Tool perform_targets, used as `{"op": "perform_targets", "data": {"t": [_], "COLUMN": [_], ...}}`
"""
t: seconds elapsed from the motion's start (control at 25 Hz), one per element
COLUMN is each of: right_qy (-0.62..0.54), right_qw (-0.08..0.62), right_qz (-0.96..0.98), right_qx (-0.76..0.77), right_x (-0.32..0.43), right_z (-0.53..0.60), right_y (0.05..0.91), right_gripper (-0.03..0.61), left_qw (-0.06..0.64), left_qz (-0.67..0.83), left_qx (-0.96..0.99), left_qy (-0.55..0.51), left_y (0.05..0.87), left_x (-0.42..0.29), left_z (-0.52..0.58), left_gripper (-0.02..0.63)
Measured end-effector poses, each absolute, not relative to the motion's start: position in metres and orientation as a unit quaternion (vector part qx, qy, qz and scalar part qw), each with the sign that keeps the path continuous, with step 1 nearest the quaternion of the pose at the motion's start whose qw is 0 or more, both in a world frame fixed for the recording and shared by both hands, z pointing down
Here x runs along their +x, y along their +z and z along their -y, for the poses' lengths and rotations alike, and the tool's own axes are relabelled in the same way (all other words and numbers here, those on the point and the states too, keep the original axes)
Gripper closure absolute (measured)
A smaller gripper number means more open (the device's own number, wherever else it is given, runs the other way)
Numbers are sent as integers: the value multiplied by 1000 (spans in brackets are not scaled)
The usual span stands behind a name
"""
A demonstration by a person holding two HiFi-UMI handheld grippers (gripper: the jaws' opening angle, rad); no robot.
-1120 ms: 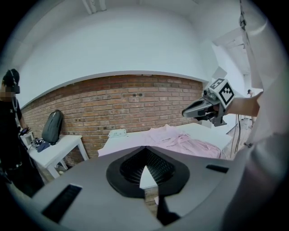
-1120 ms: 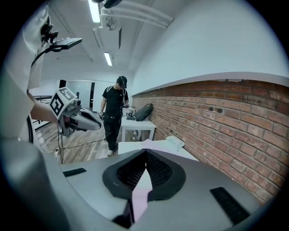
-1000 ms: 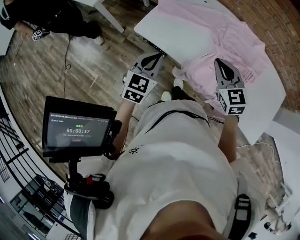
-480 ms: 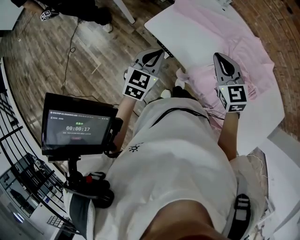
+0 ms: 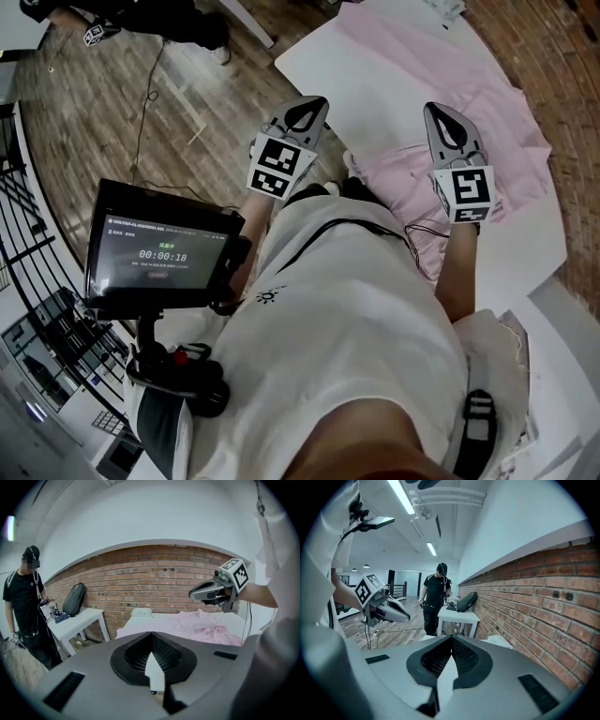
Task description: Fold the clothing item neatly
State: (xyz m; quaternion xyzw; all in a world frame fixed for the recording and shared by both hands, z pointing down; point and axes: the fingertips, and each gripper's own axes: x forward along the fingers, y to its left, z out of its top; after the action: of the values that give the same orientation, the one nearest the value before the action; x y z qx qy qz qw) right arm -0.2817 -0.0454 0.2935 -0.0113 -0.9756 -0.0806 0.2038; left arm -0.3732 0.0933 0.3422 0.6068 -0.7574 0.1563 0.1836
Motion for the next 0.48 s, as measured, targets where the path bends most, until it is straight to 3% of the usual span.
{"op": "perform_targets", "data": {"t": [0.48], "right_qy": [-108], "right_qw": [199], "right_qz": [972], "right_qx": [-59], "right_x": [-330], "right_z": [92], "right_y": [316], "right_gripper": [574], "left_qw": [224], "left_qz": [774], "left_qx": [584], "left_qy": [105], "left_y": [382], "left_x": [-400], "left_z": [-10], "left_gripper": [612]}}
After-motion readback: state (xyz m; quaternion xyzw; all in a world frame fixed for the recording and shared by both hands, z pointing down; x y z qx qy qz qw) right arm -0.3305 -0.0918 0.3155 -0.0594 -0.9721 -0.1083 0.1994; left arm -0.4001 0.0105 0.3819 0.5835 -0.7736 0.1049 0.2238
